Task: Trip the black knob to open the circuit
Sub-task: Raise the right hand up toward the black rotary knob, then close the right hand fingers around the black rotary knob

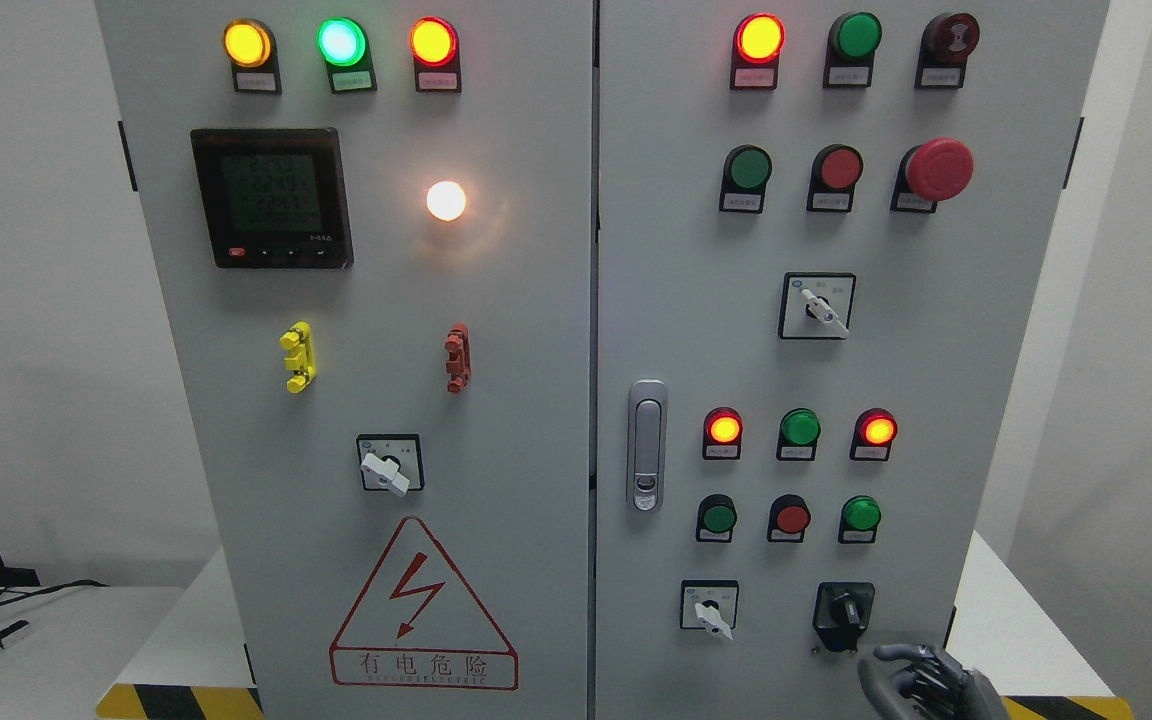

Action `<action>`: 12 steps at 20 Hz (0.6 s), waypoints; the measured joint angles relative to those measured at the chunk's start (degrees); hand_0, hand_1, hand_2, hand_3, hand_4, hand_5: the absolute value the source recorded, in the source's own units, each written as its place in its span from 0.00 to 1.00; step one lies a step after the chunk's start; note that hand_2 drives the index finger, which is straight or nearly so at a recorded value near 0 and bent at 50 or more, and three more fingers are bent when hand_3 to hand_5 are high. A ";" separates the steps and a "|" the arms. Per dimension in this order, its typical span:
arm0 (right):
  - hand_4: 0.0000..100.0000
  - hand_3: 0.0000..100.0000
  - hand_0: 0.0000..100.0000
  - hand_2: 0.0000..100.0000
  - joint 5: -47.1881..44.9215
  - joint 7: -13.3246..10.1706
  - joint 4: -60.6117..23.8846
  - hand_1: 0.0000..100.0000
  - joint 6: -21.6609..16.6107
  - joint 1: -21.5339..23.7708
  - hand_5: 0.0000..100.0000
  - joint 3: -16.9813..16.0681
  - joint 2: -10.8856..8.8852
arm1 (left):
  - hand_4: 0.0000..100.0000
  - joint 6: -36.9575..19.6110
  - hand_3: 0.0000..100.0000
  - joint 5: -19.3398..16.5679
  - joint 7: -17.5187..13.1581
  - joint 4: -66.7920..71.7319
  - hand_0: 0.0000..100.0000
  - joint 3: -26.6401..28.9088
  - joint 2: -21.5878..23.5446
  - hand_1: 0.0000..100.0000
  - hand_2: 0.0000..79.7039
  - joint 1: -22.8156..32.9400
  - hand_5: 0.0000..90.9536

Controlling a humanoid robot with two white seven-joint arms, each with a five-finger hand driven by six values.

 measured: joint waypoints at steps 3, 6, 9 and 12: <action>0.69 0.76 0.31 0.48 0.01 -0.04 0.04 0.78 0.00 -0.35 0.64 0.56 0.14 | 0.00 0.00 0.00 0.00 0.00 0.00 0.12 0.00 0.00 0.39 0.00 0.00 0.00; 0.69 0.76 0.32 0.48 0.01 -0.08 0.04 0.78 0.01 -0.80 0.64 1.00 0.25 | 0.00 0.00 0.00 0.00 0.00 0.00 0.12 0.00 0.00 0.39 0.00 0.00 0.00; 0.69 0.76 0.32 0.48 0.01 -0.12 0.09 0.78 0.31 -1.24 0.64 1.33 0.34 | 0.00 0.00 0.00 0.00 0.00 0.00 0.12 0.00 0.00 0.39 0.00 0.00 0.00; 0.69 0.76 0.33 0.48 0.01 -0.14 0.16 0.78 0.42 -1.56 0.64 1.56 0.39 | 0.00 0.00 0.00 0.00 0.00 0.00 0.12 0.00 0.00 0.39 0.00 0.00 0.00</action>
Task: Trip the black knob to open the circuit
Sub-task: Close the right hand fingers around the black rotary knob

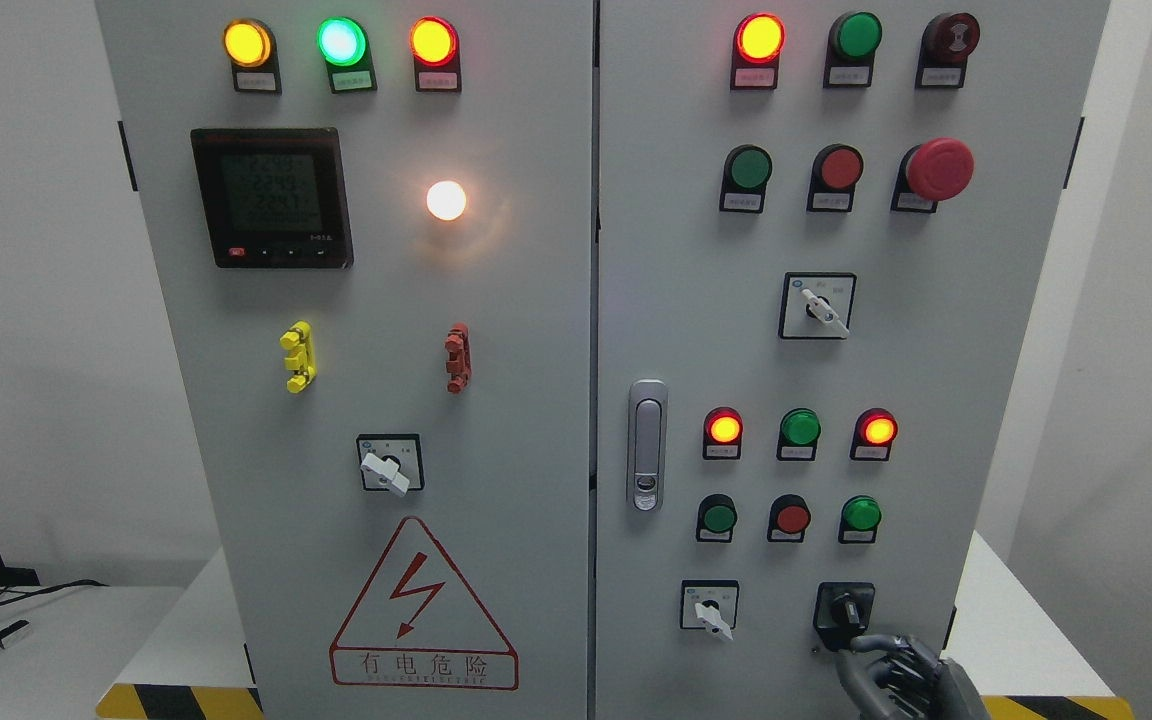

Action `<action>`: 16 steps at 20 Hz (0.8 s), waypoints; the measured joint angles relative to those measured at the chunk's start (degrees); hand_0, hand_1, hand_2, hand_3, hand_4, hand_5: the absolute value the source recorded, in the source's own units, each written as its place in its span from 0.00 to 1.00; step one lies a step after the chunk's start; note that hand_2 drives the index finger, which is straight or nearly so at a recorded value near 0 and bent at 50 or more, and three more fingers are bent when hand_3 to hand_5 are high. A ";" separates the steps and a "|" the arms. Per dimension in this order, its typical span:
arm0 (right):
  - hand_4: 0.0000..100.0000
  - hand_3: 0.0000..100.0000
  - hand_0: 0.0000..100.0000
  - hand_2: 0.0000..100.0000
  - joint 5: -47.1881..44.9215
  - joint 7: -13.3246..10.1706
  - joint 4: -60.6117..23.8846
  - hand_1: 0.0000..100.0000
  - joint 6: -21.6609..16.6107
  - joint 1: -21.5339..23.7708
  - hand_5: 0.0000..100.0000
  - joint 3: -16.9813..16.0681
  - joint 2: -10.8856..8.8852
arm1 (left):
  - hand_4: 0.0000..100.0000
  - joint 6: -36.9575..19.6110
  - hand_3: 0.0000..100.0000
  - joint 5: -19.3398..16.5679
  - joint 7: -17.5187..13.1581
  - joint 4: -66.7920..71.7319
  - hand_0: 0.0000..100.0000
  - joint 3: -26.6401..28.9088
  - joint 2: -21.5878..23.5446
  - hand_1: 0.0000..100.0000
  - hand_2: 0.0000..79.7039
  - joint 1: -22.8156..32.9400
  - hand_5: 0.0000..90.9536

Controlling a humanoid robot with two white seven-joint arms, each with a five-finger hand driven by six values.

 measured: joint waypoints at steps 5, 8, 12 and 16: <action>0.69 0.76 0.33 0.47 0.00 0.00 0.17 0.78 0.06 -0.29 0.64 0.30 0.08 | 0.00 0.00 0.00 0.00 0.00 0.00 0.12 0.00 0.00 0.39 0.00 0.00 0.00; 0.69 0.76 0.33 0.47 0.00 -0.02 0.28 0.78 0.06 -0.28 0.64 0.42 0.08 | 0.00 0.00 0.00 0.00 0.00 0.00 0.12 0.00 0.00 0.39 0.00 0.00 0.00; 0.69 0.76 0.34 0.47 0.00 -0.23 0.43 0.78 0.04 -0.18 0.64 -0.13 -0.11 | 0.00 0.00 0.00 0.00 0.00 0.00 0.12 0.00 0.00 0.39 0.00 0.00 0.00; 0.69 0.76 0.34 0.47 0.00 -0.27 0.51 0.78 -0.10 -0.02 0.64 -0.67 -0.27 | 0.00 0.00 0.00 0.00 0.00 0.00 0.12 0.00 0.00 0.39 0.00 0.00 0.00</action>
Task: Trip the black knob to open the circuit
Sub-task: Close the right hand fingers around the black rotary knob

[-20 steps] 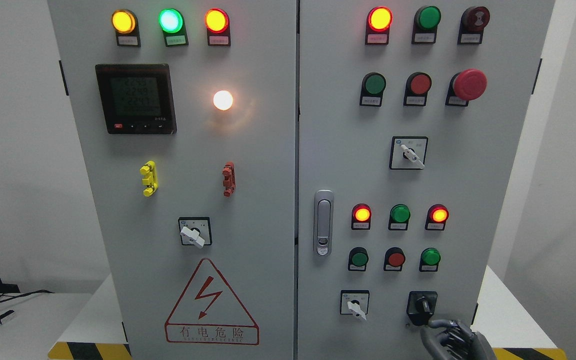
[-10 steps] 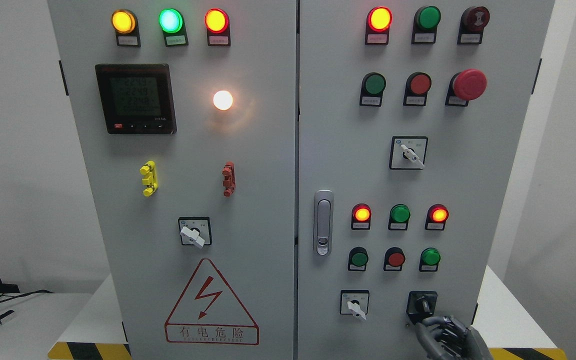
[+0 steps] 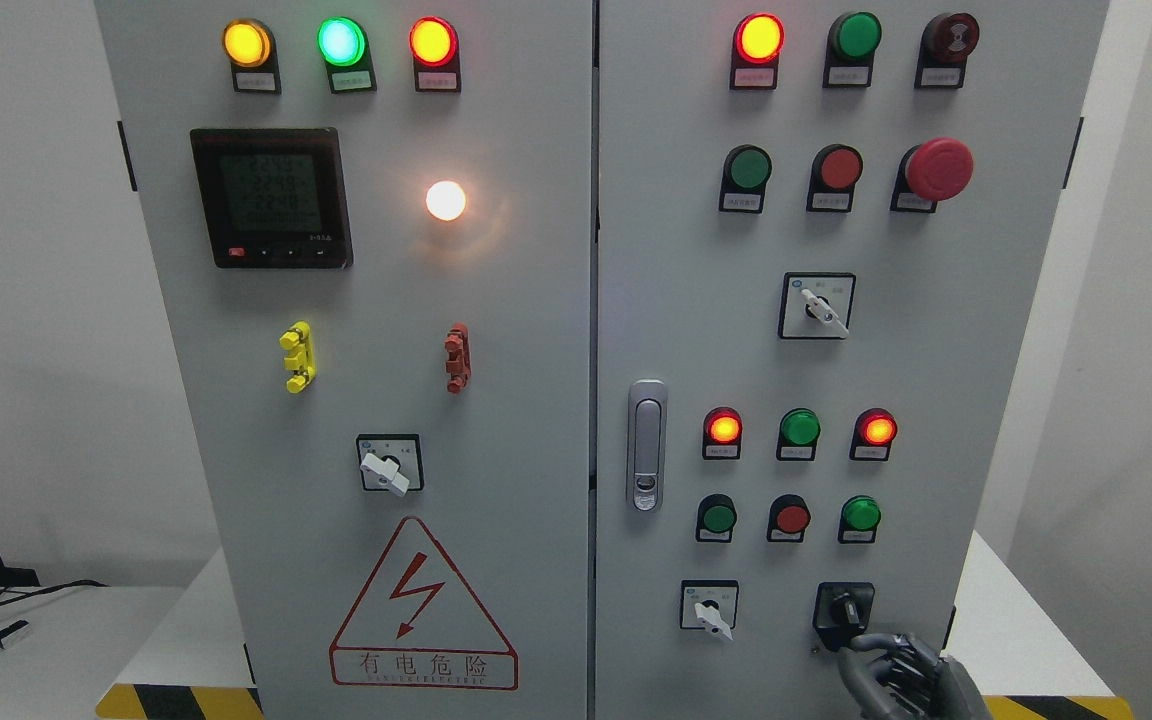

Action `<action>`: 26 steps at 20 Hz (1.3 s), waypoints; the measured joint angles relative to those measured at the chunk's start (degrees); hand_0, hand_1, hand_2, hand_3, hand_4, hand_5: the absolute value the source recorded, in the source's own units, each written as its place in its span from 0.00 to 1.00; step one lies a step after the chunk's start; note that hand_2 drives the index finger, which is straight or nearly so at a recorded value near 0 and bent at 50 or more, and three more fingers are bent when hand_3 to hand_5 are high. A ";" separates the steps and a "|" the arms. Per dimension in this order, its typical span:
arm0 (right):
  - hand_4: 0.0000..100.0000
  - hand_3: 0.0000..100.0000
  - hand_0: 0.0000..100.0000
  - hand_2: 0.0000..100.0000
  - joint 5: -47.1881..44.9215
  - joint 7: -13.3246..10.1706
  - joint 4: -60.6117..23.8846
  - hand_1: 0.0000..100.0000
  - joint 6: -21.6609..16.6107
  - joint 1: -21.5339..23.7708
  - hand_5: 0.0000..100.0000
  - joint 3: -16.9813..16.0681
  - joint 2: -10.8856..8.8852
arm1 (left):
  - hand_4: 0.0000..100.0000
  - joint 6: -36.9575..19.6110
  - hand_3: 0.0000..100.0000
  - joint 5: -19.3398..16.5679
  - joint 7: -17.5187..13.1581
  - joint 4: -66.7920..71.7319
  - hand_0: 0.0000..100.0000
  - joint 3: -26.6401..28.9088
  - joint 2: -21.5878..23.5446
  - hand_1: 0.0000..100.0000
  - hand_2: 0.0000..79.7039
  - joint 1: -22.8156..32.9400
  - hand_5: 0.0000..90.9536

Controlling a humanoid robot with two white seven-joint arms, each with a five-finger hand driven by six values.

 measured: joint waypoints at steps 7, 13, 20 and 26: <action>0.69 0.76 0.34 0.47 -0.04 0.31 0.20 0.78 -0.02 0.00 0.64 -0.55 -0.19 | 0.00 0.00 0.00 0.00 0.00 0.00 0.12 0.00 0.00 0.39 0.00 0.00 0.00; 0.69 0.76 0.34 0.47 -0.05 0.35 0.54 0.78 -0.09 -0.14 0.64 -0.78 -0.29 | 0.00 0.00 0.00 0.00 0.00 0.00 0.12 0.00 0.00 0.39 0.00 0.00 0.00; 0.69 0.76 0.34 0.47 -0.07 0.36 1.39 0.78 -0.09 -0.94 0.64 -0.78 -0.29 | 0.00 0.00 0.00 0.00 0.00 0.00 0.12 0.00 0.00 0.39 0.00 0.00 0.00; 0.69 0.76 0.34 0.47 -0.08 0.37 2.11 0.78 -0.10 -1.69 0.64 -0.19 -0.26 | 0.00 0.00 0.00 0.00 0.00 0.00 0.12 0.00 0.00 0.39 0.00 0.00 0.00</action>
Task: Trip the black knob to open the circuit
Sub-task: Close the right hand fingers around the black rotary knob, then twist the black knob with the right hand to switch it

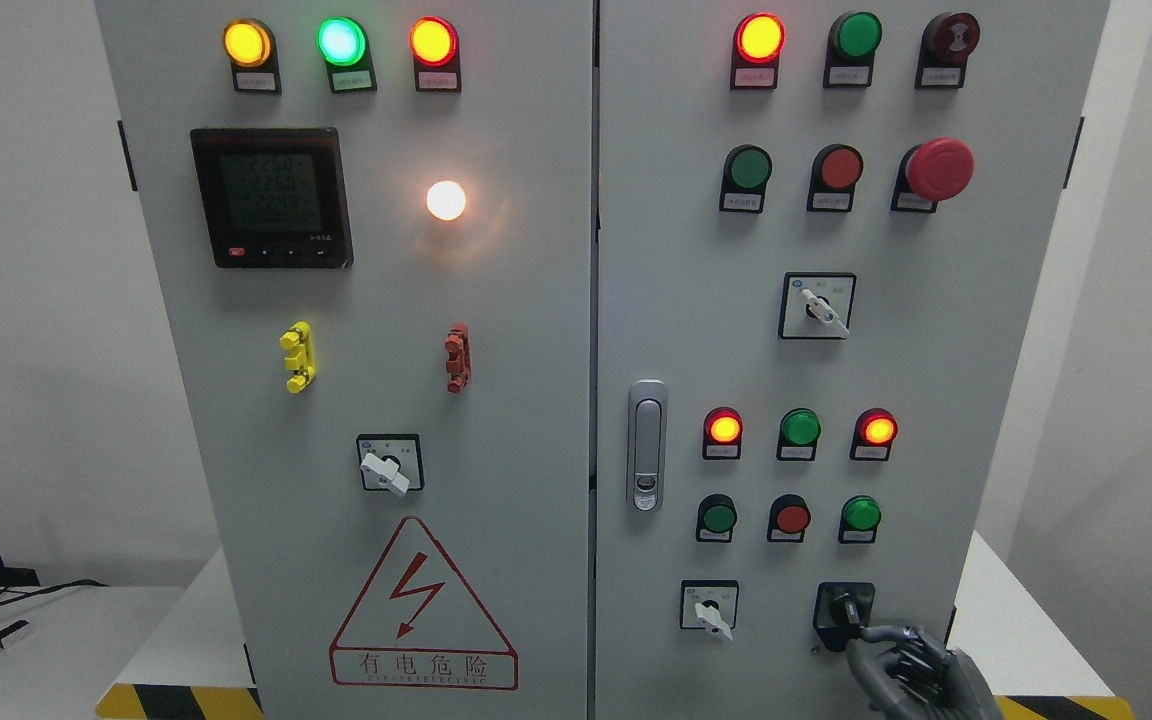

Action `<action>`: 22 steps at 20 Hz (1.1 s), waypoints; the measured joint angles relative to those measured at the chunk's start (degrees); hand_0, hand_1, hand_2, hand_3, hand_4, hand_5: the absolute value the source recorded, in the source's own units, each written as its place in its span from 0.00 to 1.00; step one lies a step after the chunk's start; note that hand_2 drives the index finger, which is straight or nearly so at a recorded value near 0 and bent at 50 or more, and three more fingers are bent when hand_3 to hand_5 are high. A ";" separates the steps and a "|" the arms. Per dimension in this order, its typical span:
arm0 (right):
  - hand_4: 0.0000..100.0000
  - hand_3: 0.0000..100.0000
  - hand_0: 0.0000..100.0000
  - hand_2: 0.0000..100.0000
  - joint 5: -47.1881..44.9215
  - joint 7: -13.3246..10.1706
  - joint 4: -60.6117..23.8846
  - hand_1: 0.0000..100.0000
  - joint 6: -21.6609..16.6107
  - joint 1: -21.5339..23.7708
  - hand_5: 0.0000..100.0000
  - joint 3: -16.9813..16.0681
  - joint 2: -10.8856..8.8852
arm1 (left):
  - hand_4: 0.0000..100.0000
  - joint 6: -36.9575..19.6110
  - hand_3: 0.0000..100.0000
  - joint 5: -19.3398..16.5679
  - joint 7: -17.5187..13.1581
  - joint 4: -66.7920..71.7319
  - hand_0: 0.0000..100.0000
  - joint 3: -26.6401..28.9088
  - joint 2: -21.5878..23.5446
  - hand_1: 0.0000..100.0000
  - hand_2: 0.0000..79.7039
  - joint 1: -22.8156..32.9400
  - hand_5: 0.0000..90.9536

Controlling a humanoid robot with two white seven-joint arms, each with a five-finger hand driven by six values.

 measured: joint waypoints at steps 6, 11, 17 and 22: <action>0.69 0.76 0.34 0.47 0.00 0.13 0.41 0.78 -0.10 -0.24 0.64 0.67 0.18 | 0.00 0.00 0.00 0.00 0.00 0.00 0.12 0.00 0.00 0.39 0.00 0.00 0.00; 0.69 0.76 0.34 0.47 0.00 0.07 0.72 0.78 -0.10 -0.36 0.64 1.03 0.32 | 0.00 0.00 0.00 0.00 0.00 0.00 0.12 0.00 -0.01 0.39 0.00 0.00 0.00; 0.69 0.76 0.35 0.47 -0.01 -0.03 1.17 0.78 0.00 -0.75 0.64 1.28 0.45 | 0.00 0.00 0.00 0.00 0.00 0.00 0.12 0.00 -0.01 0.39 0.00 0.00 0.00; 0.69 0.76 0.35 0.47 -0.01 -0.08 1.55 0.78 0.08 -1.27 0.64 1.42 0.50 | 0.00 0.00 0.00 0.00 0.00 0.00 0.12 0.00 -0.01 0.39 0.00 0.00 0.00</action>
